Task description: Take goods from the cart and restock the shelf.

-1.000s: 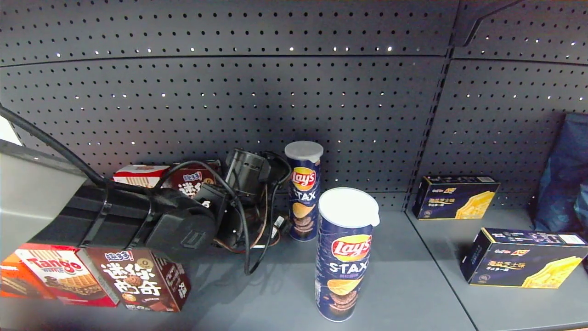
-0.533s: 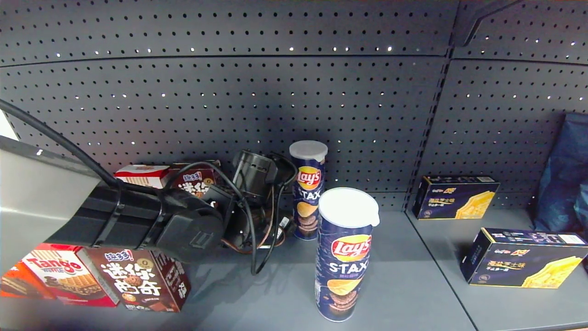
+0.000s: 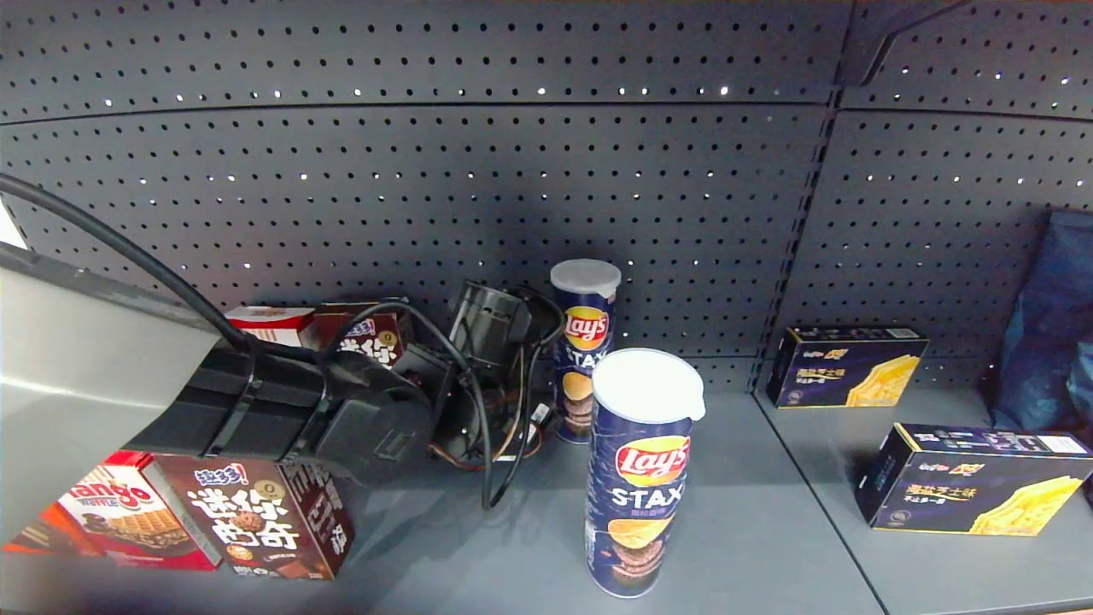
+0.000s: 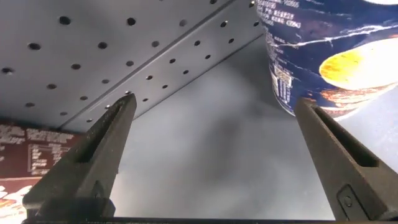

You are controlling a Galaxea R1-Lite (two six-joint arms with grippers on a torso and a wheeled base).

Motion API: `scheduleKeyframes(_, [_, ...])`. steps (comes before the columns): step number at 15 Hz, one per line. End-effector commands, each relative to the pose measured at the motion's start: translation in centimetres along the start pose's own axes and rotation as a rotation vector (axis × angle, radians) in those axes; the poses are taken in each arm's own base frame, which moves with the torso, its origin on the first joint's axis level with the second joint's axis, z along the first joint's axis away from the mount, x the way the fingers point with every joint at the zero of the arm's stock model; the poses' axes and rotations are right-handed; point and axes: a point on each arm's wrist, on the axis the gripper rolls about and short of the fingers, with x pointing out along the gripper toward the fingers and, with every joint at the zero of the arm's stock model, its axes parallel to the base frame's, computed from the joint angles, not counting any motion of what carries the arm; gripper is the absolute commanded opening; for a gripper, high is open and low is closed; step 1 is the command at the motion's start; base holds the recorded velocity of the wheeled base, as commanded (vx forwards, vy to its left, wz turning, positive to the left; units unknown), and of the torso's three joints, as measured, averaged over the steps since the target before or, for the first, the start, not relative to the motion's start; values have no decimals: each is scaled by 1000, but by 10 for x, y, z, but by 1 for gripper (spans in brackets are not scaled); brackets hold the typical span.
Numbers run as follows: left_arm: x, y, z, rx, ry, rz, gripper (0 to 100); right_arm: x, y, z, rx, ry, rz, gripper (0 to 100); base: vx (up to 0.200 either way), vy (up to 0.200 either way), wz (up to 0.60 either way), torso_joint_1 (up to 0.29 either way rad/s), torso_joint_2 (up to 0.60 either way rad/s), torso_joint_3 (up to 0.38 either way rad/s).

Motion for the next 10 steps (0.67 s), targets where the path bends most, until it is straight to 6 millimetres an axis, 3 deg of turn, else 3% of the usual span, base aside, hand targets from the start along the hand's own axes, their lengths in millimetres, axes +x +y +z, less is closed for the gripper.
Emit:
scheduleKeyframes(1, [2,-2,0,4,1,-2,100,0,0,0,0,1,0,100,0,0,0,0,0,0])
scheduleKeyframes(6, [-2,1,2,-24,-4,24,100,0,0,0,0,1,0,100,0,0,0,0,0,0])
scheduleKeyframes(8, [-23,14,14,-49,-56,43,100,0,0,0,0,1,0,100,0,0,0,0,0,0])
scheduleKeyframes(10, [-58,37,23,-79,-98,69,100,0,0,0,0,1,0,100,0,0,0,0,0,0])
